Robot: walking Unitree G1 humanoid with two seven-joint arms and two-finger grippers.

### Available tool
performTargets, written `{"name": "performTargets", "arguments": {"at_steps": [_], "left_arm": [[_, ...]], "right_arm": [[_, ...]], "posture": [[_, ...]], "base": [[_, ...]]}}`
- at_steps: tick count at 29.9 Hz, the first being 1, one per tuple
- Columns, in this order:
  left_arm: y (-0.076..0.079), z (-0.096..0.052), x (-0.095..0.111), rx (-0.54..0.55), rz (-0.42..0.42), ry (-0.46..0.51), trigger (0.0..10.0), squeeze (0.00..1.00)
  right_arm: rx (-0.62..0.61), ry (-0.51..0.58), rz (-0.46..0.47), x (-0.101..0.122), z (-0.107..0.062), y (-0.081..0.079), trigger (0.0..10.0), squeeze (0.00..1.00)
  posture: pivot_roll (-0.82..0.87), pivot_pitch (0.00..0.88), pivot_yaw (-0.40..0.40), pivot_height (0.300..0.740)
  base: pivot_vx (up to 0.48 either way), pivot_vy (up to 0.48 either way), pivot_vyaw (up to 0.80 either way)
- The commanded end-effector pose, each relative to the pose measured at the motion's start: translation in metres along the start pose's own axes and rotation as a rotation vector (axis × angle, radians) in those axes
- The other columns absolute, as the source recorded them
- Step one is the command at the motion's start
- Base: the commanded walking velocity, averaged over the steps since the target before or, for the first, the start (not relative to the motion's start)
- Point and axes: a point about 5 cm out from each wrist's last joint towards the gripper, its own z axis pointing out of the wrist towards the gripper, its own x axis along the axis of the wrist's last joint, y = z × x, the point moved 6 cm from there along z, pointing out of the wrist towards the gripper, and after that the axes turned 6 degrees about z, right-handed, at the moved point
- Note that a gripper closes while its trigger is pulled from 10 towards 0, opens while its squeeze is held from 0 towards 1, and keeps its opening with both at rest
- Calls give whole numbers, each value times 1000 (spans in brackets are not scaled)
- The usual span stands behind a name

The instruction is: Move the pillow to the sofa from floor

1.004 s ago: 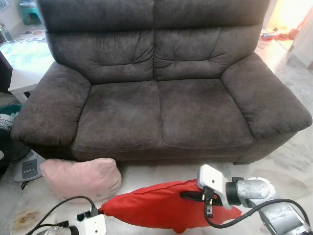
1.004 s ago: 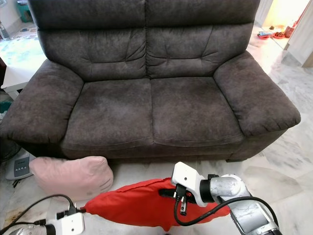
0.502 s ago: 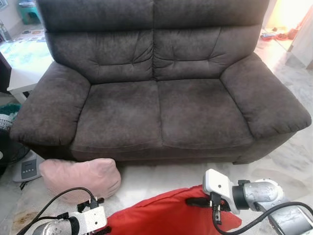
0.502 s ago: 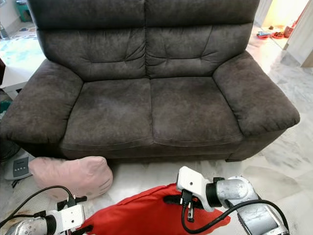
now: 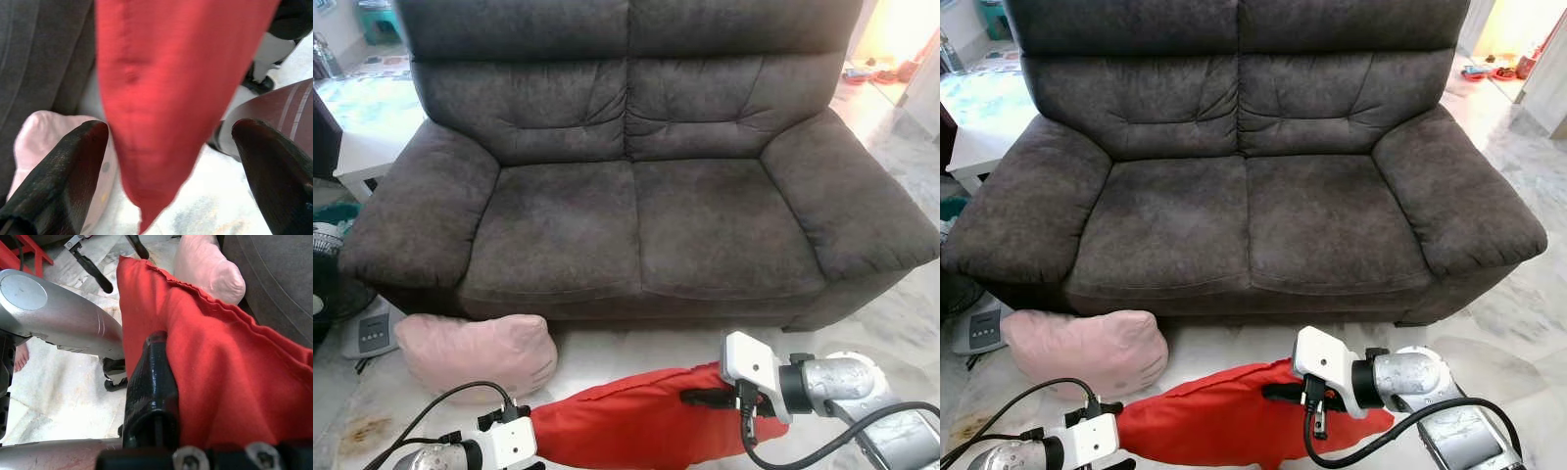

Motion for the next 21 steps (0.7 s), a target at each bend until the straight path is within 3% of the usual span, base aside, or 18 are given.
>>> {"name": "performTargets", "arguments": {"at_steps": [1,21], "left_arm": [[1,0,-4,9,-11,-20,10000,0],[8,13,5,-11,-82,18,10000,0]], "right_arm": [[1,86,-82,30,-8,0,10000,0],[14,109,-80,36,-10,-7,10000,0]], "posture": [[110,53,-20,740],[95,66,-18,740]], "base": [[0,0,0],[0,0,0]]}}
